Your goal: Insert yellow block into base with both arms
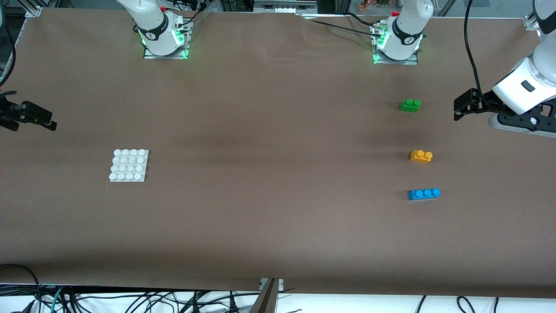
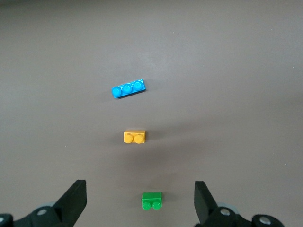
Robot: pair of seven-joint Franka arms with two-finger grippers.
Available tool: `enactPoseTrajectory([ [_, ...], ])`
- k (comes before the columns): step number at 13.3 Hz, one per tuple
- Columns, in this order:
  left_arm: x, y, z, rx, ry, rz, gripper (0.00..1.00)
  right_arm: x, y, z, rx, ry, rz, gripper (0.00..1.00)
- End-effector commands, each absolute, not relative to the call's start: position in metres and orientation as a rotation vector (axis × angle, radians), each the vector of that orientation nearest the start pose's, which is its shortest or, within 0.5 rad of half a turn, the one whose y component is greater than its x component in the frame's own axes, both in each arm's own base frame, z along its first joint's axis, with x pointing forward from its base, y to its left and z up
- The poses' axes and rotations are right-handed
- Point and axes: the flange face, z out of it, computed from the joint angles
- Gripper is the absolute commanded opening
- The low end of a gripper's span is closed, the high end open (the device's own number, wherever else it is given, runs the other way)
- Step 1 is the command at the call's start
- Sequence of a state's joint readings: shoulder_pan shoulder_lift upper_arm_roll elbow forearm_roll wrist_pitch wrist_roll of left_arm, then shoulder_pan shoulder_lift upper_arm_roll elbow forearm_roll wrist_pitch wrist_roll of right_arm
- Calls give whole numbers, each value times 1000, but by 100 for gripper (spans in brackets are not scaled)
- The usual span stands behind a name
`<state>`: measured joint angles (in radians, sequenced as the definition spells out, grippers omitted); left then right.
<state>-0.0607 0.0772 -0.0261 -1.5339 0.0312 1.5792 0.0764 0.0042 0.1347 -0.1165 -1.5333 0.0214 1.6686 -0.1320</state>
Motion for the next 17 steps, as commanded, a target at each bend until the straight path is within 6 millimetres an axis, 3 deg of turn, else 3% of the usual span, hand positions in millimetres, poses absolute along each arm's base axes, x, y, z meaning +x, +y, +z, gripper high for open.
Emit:
enactPoseTrajectory([
  [1,577,-45,603,-3117,247,48,100,608,-65,545,-3140,-19,80,100],
  [6,577,-45,603,-3117,247,48,100,630,-79,474,-3141,7,237,100],
  [12,576,-47,604,-3116,252,45,100,663,-75,358,-3136,3,323,100],
  [15,576,-47,604,-3116,252,45,100,666,-75,302,-3134,2,367,100],
  [17,577,-45,602,-3117,245,50,100,657,-76,273,-3134,7,370,100],
])
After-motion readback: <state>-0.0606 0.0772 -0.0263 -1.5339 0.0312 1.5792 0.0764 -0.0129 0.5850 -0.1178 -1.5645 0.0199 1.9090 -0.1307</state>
